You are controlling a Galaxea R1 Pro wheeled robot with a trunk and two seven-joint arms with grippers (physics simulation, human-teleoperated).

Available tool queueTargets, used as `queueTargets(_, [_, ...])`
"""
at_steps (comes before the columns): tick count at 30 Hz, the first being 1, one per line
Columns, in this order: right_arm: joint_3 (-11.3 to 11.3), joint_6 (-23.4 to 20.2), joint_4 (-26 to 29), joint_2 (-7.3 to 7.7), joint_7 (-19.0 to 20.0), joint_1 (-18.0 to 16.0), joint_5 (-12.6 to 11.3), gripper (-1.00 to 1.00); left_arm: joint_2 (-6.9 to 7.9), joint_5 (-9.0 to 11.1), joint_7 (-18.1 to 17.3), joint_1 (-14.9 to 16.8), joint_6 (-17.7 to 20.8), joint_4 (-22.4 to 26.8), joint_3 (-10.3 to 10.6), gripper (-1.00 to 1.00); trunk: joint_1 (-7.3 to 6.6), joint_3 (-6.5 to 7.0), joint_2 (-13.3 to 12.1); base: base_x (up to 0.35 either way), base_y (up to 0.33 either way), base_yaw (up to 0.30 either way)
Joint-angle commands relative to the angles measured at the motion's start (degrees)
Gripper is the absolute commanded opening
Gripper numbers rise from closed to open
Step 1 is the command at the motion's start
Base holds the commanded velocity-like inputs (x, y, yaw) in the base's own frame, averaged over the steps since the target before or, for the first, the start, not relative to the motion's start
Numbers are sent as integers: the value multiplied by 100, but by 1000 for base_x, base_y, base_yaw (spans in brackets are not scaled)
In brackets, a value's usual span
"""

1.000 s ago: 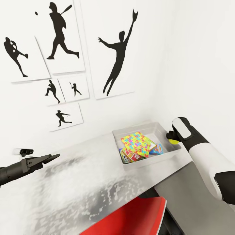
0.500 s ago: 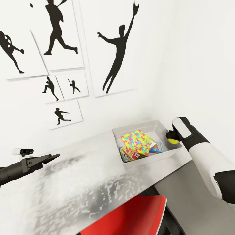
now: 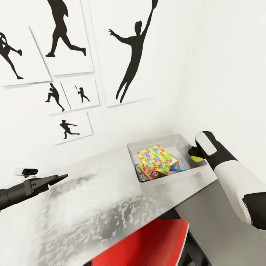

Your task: Put all the toys in the child's room - the three board games (two on the bed and one on the table), the two jigsaw puzzles on the table, and the tennis ball on the table - inside the toy box on the table in the child's room.

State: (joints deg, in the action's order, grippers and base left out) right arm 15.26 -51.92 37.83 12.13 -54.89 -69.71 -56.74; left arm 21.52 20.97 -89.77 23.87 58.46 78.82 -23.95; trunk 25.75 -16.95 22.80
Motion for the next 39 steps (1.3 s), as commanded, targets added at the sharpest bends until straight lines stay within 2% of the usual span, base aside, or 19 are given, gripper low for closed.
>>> queueTargets(1, [39, -2, 8, 8, -65, -7, -75, -100, 1, -5, -23, 4, 61, 2, 0, 100, 3, -21, 12, 0, 0, 0])
queueTargets(13, [24, -5, 47, 16, -60, -15, -83, -100, 2, -6, -23, 4, 61, 2, 2, 100, 3, -122, 12, 0, 0, 0])
queueTargets(39, [22, -11, 133, 8, -57, -16, -83, -100, 2, -6, -23, 4, 61, 2, -13, 100, 3, -129, 12, 0, 0, 0])
